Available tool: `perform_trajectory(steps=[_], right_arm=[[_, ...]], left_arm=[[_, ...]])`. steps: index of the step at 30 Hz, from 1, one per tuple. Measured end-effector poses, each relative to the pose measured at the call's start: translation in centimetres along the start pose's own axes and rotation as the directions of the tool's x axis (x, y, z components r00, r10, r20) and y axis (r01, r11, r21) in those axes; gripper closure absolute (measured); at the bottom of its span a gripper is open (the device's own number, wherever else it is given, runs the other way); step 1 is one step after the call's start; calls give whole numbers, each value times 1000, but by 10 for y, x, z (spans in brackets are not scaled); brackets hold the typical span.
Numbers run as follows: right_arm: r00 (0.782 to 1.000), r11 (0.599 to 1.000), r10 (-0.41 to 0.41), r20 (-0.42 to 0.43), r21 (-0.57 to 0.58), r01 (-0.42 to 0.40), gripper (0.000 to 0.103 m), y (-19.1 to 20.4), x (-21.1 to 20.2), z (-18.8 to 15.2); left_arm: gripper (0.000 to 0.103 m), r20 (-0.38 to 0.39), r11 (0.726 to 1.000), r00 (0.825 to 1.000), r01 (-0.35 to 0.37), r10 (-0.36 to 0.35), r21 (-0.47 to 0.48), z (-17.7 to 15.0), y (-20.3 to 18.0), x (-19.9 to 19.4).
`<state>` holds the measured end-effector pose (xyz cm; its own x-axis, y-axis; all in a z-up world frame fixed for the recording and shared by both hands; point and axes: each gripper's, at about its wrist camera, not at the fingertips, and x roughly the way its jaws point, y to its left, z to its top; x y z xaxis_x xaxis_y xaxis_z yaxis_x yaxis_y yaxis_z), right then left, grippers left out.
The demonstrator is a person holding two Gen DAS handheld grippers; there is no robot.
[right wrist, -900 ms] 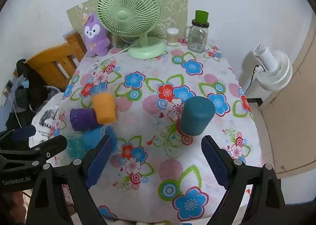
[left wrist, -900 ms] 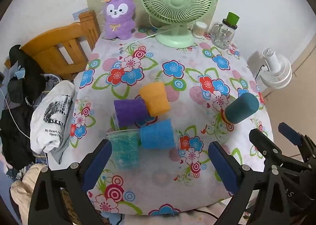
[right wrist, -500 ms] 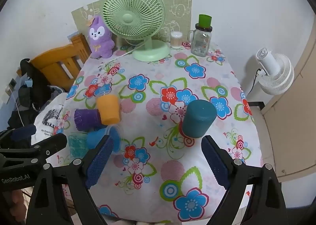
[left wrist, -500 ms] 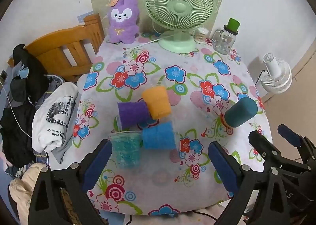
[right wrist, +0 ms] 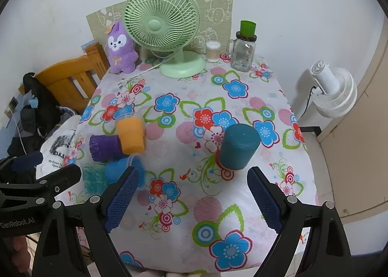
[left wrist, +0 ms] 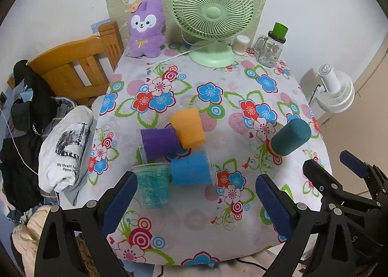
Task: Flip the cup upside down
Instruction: 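Move the left gripper toward the clear teal-glitter cup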
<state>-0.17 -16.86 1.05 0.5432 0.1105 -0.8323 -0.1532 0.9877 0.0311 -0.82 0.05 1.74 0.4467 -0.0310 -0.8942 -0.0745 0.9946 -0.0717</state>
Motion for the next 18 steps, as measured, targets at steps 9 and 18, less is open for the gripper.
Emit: perform_trajectory(steps=[9, 18], right_arm=[[1000, 1000, 4, -3, -14, -4, 11, 3, 1, -1], [1000, 999, 13, -27, -37, -14, 11, 14, 9, 2]], left_arm=[[4, -4, 1000, 1000, -12, 12, -3, -1, 3, 1], [4, -29, 999, 999, -28, 27, -21, -4, 16, 9]])
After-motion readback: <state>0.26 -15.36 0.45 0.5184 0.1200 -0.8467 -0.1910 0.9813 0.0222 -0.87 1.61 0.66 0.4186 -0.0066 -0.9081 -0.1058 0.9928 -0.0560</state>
